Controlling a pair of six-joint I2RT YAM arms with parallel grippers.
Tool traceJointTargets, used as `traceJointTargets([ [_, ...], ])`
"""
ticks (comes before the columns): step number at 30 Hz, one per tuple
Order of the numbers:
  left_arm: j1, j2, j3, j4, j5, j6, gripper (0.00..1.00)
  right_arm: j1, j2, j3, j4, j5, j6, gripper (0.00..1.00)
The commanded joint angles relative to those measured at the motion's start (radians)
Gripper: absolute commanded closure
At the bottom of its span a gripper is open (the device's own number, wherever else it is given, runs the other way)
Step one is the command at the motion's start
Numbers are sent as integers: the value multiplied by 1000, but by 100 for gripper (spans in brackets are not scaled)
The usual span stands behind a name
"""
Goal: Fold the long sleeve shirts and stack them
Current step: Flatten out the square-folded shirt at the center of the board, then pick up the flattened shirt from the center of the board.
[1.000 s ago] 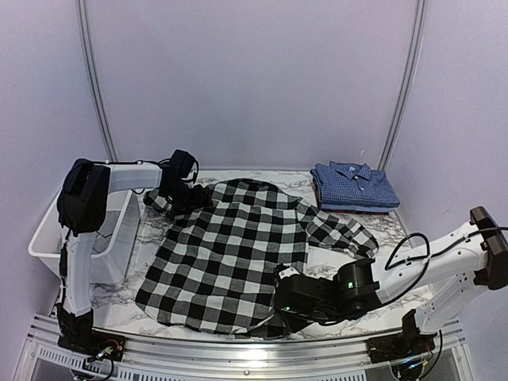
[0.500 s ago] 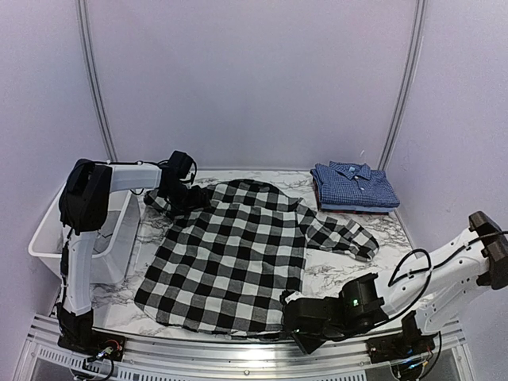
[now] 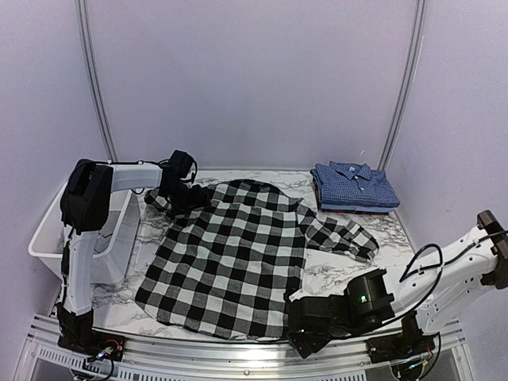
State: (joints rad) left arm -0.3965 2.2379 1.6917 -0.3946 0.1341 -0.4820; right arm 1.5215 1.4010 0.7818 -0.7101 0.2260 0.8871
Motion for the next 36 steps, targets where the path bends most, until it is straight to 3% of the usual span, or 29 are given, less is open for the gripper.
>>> traceJointTargets([
  [1, -3, -25, 24, -36, 16, 31, 11, -115, -70, 89, -26, 125, -64, 2],
  [4, -23, -70, 28, -36, 7, 48, 11, -258, -145, 92, 45, 163, -108, 2],
  [11, -88, -181, -13, -36, -16, 80, 10, -464, -289, -9, 264, 281, -161, 2],
  [19, -238, -323, -147, -5, -30, 65, 8, -710, -301, -18, 334, 226, -220, 11],
  [29, -574, -424, -300, 29, -163, -17, 8, -1176, -322, -167, 544, -54, -270, 31],
  [36, -872, -353, -277, 23, -299, -119, 10, -1227, -224, -118, 590, -99, -352, 35],
])
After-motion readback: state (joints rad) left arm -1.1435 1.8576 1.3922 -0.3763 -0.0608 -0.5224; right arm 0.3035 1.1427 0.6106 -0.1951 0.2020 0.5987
